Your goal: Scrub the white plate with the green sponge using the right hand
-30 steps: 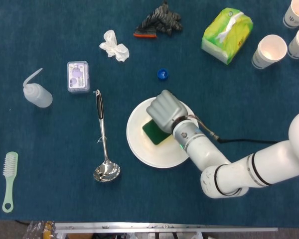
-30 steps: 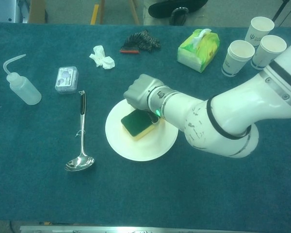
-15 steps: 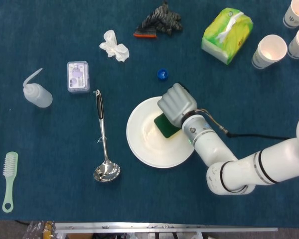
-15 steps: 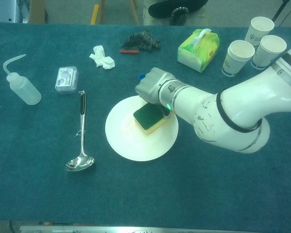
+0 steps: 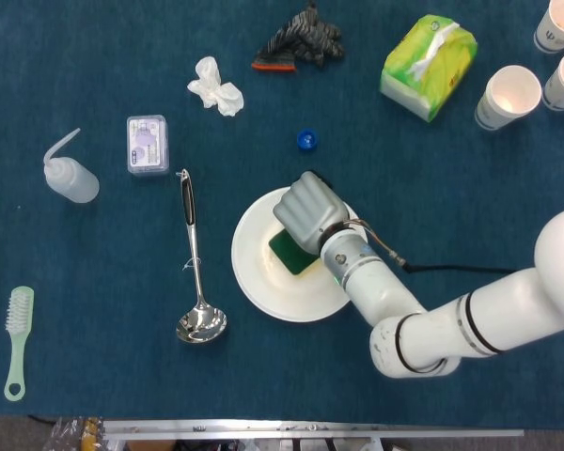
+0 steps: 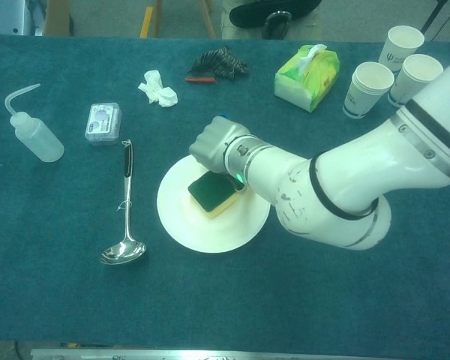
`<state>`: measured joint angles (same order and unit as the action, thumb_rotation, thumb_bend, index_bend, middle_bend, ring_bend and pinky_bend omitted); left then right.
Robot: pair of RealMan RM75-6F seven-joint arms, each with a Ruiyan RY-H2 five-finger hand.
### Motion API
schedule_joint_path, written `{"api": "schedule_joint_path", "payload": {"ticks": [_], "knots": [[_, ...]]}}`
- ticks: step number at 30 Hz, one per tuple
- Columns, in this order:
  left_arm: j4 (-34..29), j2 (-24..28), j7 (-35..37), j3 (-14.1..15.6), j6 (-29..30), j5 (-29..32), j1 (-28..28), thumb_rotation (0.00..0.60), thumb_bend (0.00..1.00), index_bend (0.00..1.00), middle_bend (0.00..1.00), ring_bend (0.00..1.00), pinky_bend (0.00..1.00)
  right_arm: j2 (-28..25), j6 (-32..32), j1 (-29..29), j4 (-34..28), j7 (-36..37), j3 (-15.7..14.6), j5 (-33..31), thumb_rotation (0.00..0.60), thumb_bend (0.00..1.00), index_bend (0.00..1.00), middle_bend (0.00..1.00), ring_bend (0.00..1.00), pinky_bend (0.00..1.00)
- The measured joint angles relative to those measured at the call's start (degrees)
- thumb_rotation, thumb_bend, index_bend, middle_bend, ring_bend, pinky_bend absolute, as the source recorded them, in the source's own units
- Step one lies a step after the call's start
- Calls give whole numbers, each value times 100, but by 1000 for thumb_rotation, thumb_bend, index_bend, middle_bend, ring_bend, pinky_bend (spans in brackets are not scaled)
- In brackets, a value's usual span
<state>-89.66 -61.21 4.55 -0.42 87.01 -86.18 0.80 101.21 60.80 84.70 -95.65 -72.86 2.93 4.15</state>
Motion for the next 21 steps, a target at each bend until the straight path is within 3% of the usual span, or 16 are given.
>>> {"api": "schedule_joint_path", "payload": {"ticks": [9, 21], "knots": [[17, 1, 23, 8, 10, -8, -19, 600, 400, 170, 162, 135, 126, 42, 55, 10, 48, -115, -14, -104, 600, 82, 492, 419, 337, 391], [11, -27, -1, 13, -2, -47, -5, 600, 400, 170, 162, 135, 126, -312, 188, -122, -155, -210, -153, -220, 600, 87, 492, 419, 337, 391]]}}
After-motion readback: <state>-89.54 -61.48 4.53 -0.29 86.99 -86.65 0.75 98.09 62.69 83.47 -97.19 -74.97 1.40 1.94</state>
